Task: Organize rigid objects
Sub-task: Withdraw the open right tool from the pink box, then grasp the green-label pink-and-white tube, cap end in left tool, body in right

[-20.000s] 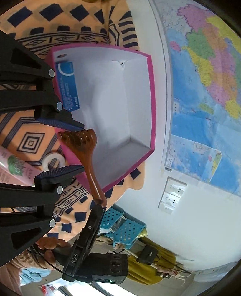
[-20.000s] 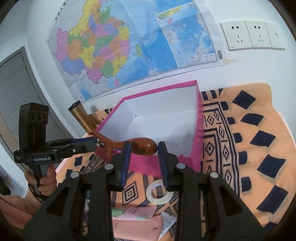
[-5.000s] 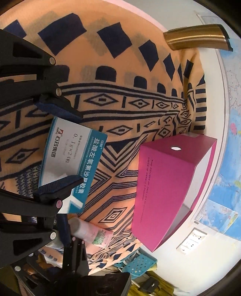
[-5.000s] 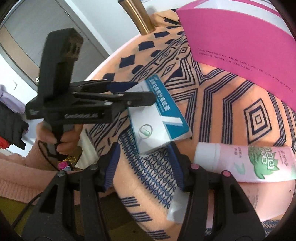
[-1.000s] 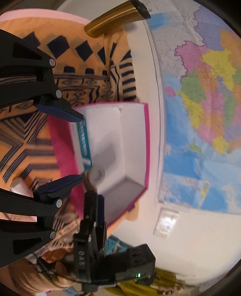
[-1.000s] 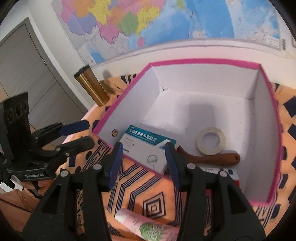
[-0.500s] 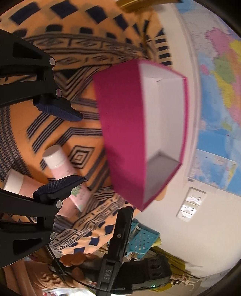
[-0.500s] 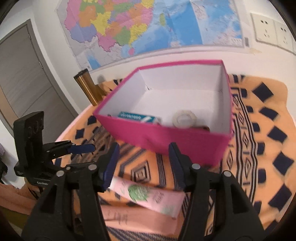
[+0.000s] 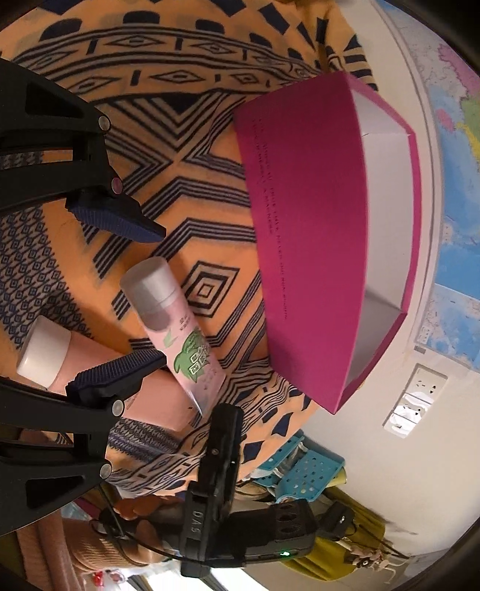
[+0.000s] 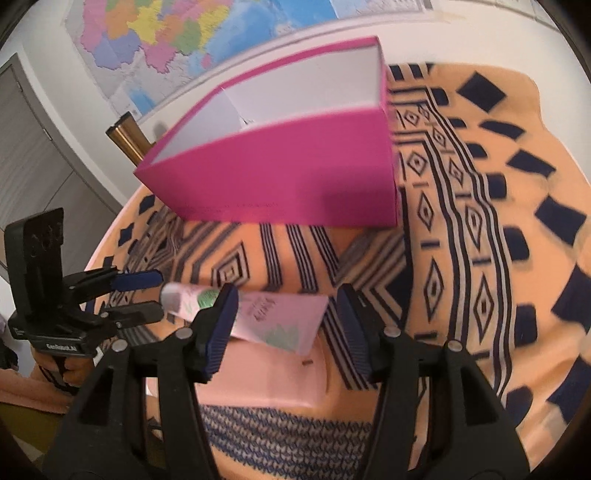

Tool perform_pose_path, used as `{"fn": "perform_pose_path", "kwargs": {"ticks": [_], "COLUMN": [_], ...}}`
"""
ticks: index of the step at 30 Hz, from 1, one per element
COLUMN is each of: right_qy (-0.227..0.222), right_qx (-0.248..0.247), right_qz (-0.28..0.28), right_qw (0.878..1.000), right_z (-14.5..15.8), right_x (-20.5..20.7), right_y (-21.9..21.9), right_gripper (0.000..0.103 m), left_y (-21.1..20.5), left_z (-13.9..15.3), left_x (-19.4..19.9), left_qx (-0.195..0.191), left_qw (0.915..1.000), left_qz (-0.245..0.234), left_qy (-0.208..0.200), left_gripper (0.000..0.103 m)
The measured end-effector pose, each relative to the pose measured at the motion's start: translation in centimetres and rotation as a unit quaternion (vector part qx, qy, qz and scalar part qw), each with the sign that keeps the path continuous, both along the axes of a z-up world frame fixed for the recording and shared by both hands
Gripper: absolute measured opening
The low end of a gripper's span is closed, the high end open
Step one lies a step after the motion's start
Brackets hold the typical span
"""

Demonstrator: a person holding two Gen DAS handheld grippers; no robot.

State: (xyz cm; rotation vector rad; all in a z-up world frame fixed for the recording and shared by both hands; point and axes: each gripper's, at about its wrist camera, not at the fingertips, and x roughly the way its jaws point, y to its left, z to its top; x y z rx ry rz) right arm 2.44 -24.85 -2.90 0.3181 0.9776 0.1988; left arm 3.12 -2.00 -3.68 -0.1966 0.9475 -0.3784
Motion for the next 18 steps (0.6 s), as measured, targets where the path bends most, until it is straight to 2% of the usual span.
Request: {"fn": "perform_pose_path", "kwargs": {"ticks": [6,18], "right_qy": [0.019,0.024], "right_qx": [0.009,0.034], "right_qz": [-0.008,0.003], "right_qw": [1.000,0.999], "right_z": [-1.5,-2.3], "right_x": [-0.5,0.2], "right_y": [-0.1,0.4], "right_gripper": [0.058,0.056], "left_y": [-0.5,-1.0], "left_z": [-0.4,-0.3], "left_x": [0.2,0.3], "left_qx": [-0.002,-0.007], "left_qw": [0.9999,0.9998], "left_qz": [-0.006,-0.016], "left_qy": [0.008,0.013], "left_gripper": [0.060,0.057]}}
